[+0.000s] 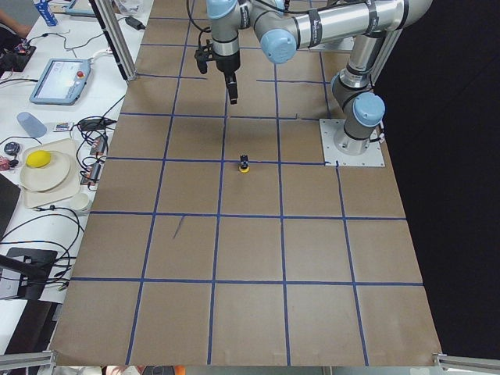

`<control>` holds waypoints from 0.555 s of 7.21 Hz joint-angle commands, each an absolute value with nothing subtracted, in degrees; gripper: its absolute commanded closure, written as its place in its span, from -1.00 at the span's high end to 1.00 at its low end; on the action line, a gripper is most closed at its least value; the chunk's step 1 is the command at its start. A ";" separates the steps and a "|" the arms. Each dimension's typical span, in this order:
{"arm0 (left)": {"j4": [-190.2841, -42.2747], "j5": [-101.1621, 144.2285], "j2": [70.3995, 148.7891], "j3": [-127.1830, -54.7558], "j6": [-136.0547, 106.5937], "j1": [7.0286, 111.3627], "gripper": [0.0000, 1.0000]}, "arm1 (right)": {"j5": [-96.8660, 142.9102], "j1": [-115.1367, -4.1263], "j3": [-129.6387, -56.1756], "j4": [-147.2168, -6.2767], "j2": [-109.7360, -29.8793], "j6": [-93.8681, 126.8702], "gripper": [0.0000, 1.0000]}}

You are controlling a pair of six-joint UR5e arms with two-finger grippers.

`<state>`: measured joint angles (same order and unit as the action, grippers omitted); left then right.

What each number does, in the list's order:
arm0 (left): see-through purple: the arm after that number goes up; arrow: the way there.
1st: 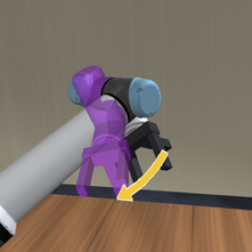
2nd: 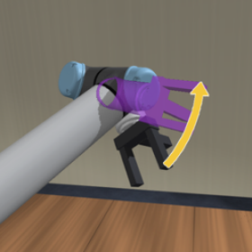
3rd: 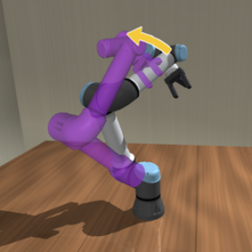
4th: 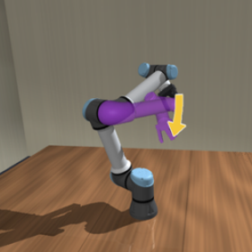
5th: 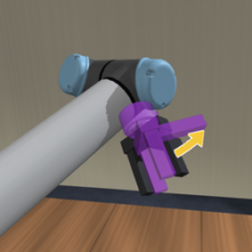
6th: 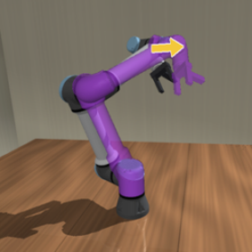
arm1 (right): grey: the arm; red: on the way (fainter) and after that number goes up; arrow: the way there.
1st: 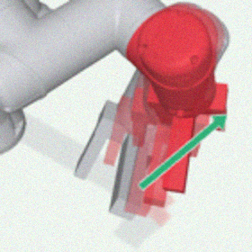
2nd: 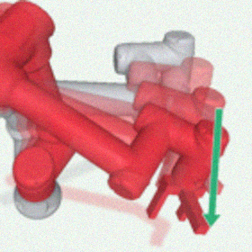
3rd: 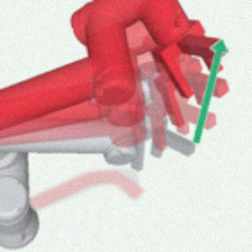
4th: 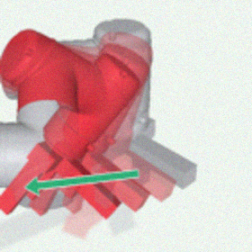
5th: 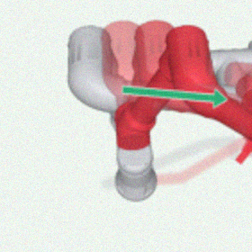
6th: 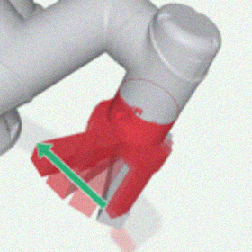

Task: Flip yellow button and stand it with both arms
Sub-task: 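Move the left gripper down toward the yellow-capped button lying on its side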

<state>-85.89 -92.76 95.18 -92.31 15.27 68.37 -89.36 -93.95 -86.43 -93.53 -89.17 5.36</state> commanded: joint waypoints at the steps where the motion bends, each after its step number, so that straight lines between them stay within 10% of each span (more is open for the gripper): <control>1: -84.90 -92.90 97.46 -93.33 28.87 64.87 1.00 | -89.38 -93.96 -86.40 -93.52 -89.12 5.36 1.00; 4: -67.15 -93.25 98.79 -107.44 26.47 61.89 1.00 | -89.38 -93.96 -86.40 -93.43 -89.12 5.36 1.00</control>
